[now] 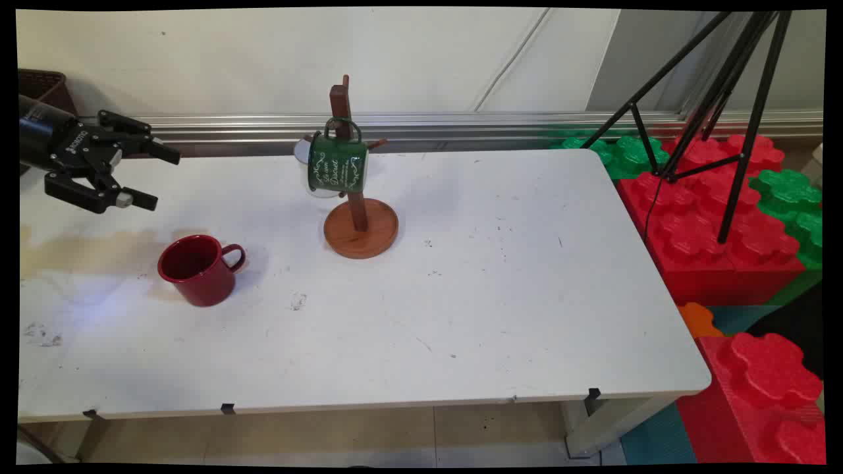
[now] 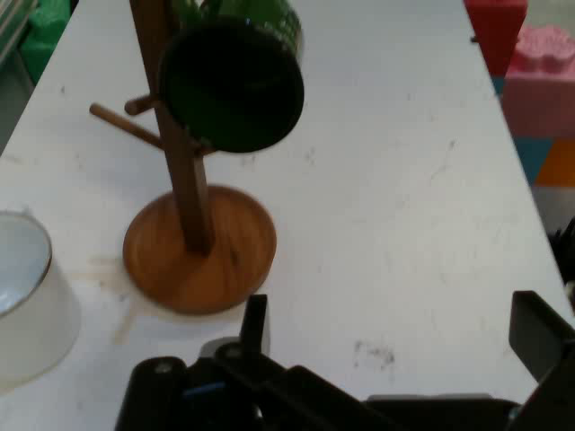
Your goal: Pick up the green mug from the rack
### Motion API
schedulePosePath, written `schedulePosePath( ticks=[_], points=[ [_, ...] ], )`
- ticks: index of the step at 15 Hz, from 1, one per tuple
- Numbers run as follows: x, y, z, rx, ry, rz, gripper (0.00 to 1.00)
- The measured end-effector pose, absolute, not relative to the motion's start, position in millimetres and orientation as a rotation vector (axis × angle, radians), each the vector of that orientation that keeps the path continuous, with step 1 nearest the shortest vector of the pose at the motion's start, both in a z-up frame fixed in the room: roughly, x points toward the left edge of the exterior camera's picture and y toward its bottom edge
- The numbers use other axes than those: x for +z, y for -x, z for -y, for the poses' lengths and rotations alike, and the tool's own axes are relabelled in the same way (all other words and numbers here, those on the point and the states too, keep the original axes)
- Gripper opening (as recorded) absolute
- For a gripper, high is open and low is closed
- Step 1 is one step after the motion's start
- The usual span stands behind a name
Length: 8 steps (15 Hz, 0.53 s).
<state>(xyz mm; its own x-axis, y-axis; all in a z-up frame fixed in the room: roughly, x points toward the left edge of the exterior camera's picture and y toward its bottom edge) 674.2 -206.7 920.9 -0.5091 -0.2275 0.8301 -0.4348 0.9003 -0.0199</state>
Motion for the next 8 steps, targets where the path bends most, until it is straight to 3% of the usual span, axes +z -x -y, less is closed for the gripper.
schedulePosePath(
  ticks=[8],
  points=[
    [925, -659, 207, 0.231, -0.494, 2.015, 1.00]
  ],
)
